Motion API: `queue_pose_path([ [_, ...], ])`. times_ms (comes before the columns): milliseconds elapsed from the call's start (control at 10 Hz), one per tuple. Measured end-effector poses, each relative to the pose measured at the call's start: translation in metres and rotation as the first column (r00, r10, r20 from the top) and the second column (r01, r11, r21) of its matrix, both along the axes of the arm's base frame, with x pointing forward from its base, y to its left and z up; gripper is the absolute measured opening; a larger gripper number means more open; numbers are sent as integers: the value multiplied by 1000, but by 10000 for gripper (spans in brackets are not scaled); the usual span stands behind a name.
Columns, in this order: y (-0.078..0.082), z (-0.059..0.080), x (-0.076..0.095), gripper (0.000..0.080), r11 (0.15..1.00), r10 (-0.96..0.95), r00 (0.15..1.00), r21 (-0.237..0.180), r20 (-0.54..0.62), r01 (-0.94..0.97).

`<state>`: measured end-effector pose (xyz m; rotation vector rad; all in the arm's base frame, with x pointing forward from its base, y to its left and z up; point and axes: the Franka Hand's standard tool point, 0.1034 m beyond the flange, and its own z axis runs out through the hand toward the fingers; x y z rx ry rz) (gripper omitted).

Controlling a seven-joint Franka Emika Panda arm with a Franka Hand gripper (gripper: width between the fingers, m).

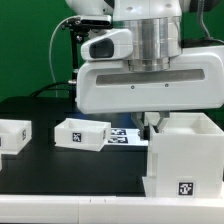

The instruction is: Assemble drawer

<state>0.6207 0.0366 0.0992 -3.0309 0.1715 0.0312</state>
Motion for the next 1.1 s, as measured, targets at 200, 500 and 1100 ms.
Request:
queue_pose_path([
  [200,0,0,0,131,1000,-1,1000,2,0,1],
  [500,-6,14,0,492,1000,-6,1000,6,-25,6],
  [1100,-37,62,-21,648,996,-92,993,8,-72,93],
])
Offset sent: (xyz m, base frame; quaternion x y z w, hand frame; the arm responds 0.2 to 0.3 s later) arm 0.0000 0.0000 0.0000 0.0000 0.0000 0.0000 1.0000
